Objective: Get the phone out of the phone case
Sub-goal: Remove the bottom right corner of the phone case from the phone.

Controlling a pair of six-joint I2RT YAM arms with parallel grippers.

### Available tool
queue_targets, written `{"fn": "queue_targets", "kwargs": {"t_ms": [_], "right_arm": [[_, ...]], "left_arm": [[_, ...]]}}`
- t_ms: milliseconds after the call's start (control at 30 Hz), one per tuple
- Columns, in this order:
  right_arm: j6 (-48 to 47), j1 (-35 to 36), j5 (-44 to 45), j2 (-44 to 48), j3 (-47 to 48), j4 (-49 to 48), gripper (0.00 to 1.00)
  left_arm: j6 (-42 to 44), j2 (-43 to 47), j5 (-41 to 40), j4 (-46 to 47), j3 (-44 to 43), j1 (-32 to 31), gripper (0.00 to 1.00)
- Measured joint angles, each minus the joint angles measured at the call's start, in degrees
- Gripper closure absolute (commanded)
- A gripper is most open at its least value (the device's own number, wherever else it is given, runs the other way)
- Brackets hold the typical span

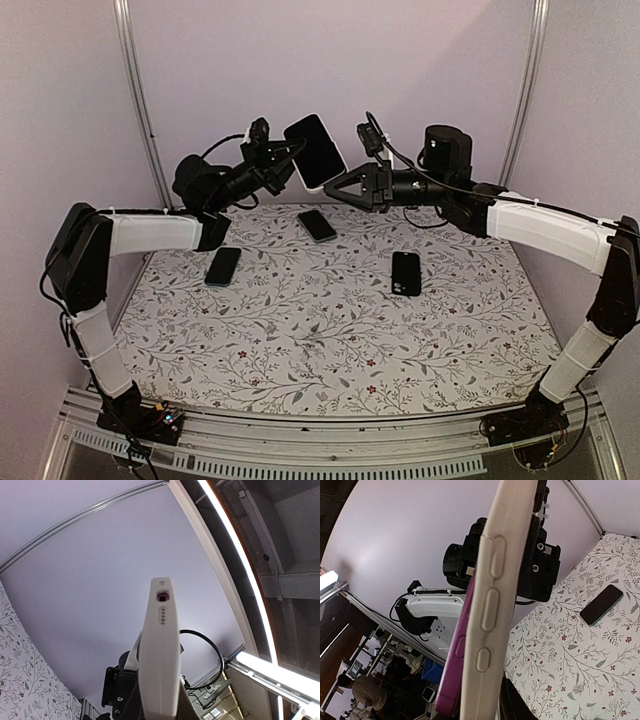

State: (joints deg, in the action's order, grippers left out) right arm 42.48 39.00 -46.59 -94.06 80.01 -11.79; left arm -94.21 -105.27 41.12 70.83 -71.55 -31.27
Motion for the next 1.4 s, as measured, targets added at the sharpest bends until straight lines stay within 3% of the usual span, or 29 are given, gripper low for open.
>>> {"fn": "queue_targets", "kwargs": {"t_ms": [800,1400], "right_arm": [[3.02,-3.85,-1.40,2.23,-2.01,-2.89,0.77],[4.22,-3.76,5.66,2.23,-1.70,1.79,0.92]], "left_arm": [[3.10,2.58,-0.72,-1.44,1.99,0.24,1.00],[9.92,2.78,-2.64,-5.27,1.97,0.61,1.00]]}}
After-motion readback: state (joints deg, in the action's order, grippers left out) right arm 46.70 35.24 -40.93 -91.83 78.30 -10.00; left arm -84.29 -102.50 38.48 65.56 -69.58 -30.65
